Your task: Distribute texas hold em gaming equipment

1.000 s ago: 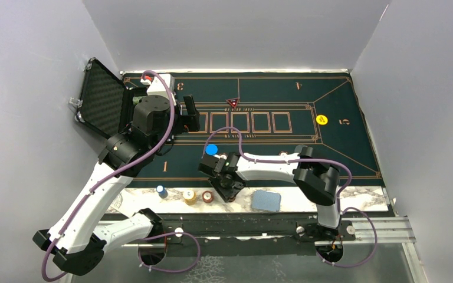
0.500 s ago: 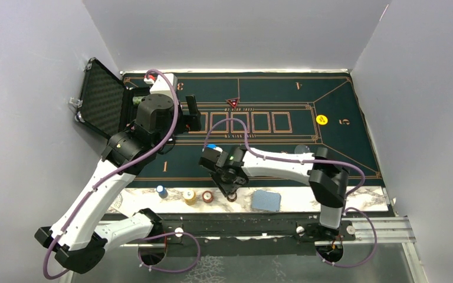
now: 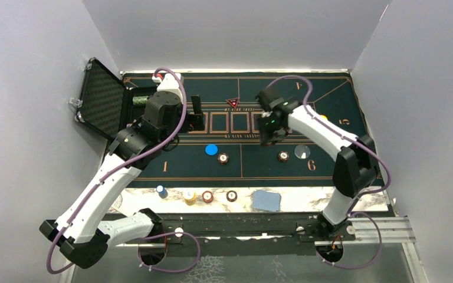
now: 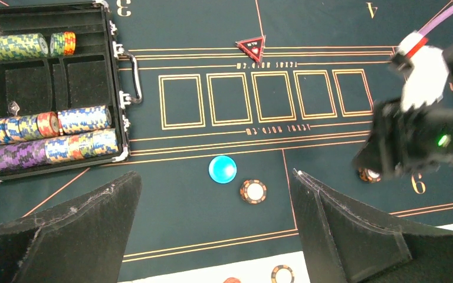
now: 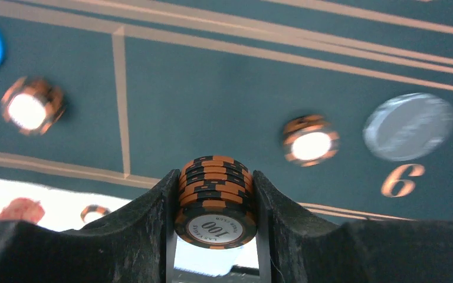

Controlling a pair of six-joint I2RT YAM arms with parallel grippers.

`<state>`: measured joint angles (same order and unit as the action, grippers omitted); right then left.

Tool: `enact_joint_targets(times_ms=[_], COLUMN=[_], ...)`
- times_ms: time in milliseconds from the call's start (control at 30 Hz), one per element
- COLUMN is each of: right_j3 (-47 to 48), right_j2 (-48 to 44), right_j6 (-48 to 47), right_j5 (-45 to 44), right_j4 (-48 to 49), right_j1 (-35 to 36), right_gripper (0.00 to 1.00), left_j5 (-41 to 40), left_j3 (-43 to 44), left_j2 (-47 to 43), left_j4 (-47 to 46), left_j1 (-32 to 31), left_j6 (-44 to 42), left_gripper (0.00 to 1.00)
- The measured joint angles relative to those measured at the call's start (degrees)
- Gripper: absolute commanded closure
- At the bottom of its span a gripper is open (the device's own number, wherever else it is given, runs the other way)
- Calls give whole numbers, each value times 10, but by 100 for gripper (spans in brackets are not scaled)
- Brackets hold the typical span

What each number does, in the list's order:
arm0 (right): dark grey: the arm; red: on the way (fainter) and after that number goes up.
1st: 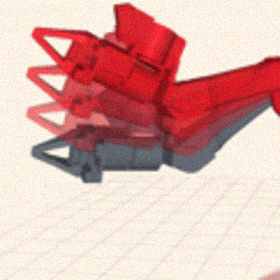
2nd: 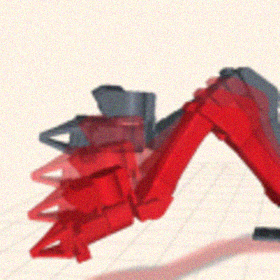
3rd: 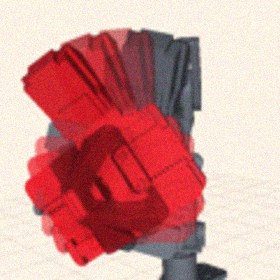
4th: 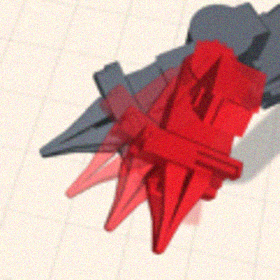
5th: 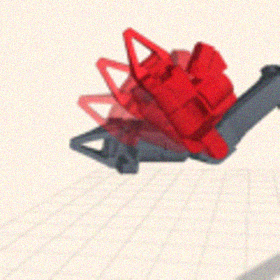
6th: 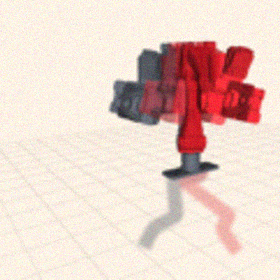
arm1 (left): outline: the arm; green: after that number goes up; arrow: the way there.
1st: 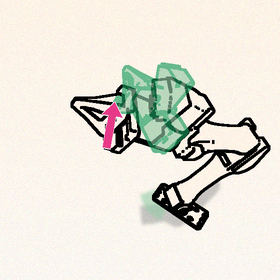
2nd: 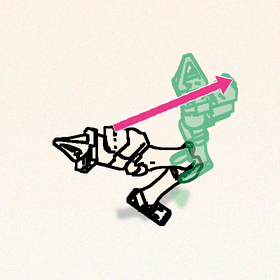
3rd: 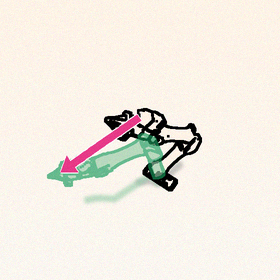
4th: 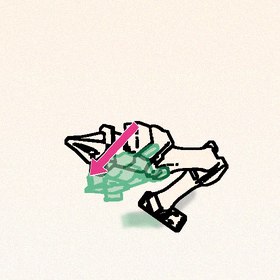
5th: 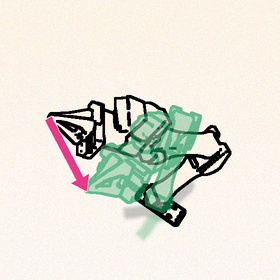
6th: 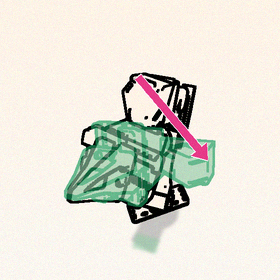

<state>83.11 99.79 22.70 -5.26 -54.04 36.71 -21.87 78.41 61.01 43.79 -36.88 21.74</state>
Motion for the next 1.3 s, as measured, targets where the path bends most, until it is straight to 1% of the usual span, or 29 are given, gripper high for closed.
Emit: enact_joint_targets(times_ms=[67,100,267,433,600,733,900,1000,1033,1133,1167,1233,1300], right_j3=[9,24,90,126,123,138,183,206,210,211,211,210,208], right_j2=[7,17,90,161,175,194,256,284,286,287,287,287,287], right_j6=[-17,-26,-59,-77,-94,-109,-115,-116,-118,-118,-118,-118,-118], right_j5=[2,5,10,11,11,11,14,16,17,17,17,17,18], right_j4=[-2,-5,4,8,9,12,19,17,15,17,18,18,21], right_j1=[-66,-110,-271,-400,-489,-518,-520,-519,-518,-518,-518,-518,-518], right_gripper=[86,86,86,85,84,83,82,79,77,68,66,58,53], left_j5=[3,7,19,33,45,52,59,59,60,60,60,60,60], left_j3=[0,0,1,19,21,22,22,22,22,22,22,22,22], left_j2=[5,9,37,73,85,85,87,91,92,94,94,94,95], left_j4=[0,0,0,-1,-2,-5,-9,-9,-9,-9,-9,-9,-9], left_j1=[0,0,0,0,1,1,1,1,1,1,1,1,1], left_j6=[-2,-5,-29,-66,-90,-98,-105,-108,-109,-111,-113,-114,-114], left_gripper=[1,1,1,1,1,1,1,1,1,1,1,1,1])
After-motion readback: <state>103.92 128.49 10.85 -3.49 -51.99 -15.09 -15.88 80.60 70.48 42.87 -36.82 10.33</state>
